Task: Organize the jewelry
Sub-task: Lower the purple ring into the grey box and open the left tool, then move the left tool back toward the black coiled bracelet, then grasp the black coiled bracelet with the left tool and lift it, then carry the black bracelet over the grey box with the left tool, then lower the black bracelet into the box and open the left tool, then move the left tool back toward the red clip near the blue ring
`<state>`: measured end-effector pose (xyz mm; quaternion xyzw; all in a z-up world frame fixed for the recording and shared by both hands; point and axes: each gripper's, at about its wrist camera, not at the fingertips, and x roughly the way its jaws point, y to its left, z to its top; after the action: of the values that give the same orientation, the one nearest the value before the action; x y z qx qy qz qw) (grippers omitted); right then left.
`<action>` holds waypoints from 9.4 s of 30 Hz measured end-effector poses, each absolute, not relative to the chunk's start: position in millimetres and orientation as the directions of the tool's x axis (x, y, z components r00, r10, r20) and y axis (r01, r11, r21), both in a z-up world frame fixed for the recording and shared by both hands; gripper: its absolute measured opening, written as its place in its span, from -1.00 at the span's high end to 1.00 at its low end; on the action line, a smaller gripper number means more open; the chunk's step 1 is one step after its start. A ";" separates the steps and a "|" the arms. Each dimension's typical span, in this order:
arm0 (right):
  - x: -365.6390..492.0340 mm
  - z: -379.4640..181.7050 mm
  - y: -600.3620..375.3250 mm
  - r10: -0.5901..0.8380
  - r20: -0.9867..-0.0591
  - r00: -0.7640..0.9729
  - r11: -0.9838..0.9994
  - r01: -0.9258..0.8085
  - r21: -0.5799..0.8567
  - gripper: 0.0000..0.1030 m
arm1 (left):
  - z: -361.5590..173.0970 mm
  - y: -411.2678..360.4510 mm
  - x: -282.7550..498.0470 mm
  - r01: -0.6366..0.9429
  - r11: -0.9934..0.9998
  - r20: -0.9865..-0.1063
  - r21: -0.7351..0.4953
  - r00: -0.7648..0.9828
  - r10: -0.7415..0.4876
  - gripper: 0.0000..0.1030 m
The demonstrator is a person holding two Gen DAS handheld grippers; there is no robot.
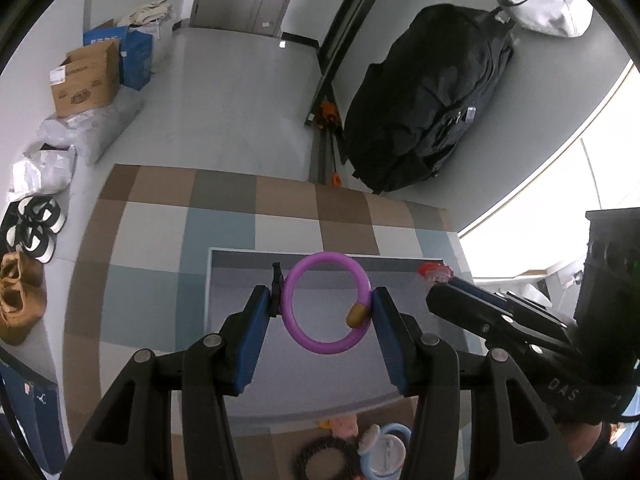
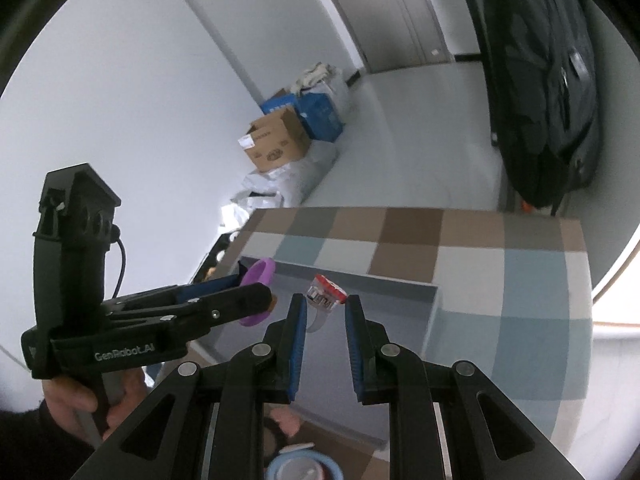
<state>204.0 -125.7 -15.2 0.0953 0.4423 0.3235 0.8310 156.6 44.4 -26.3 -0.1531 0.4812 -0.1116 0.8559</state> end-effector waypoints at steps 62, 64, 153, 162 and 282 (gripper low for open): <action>67.6 3.5 -181.4 0.494 -0.603 0.626 0.869 -0.385 0.312 -1.00 | -18.1 28.4 21.3 -0.061 0.972 -0.752 -0.225 0.645 -0.134 -0.67; 66.3 2.6 -182.7 0.492 -0.607 0.624 0.870 -0.378 0.316 -1.00 | -24.6 23.9 19.1 -0.049 0.973 -0.769 -0.225 0.622 -0.146 -0.67; 26.5 -61.0 -78.4 0.470 -0.811 0.348 0.795 -0.567 0.218 0.64 | -7.7 63.4 26.0 -0.009 0.879 -0.689 -0.477 0.625 -0.367 0.23; 26.8 -56.0 -78.3 0.480 -0.798 0.364 0.788 -0.580 0.209 0.89 | -10.6 63.8 28.3 -0.013 0.886 -0.703 -0.464 0.614 -0.360 0.23; 95.7 -15.4 -183.1 0.485 -0.691 0.536 0.871 -0.369 0.325 -1.00 | -31.3 -3.3 37.5 0.014 0.993 -0.806 -0.118 0.582 -0.104 -0.57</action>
<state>95.7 -183.1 -15.4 0.0700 0.4149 0.2445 0.8736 37.5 -3.3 -31.3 -0.0493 0.4559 -0.0335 0.8880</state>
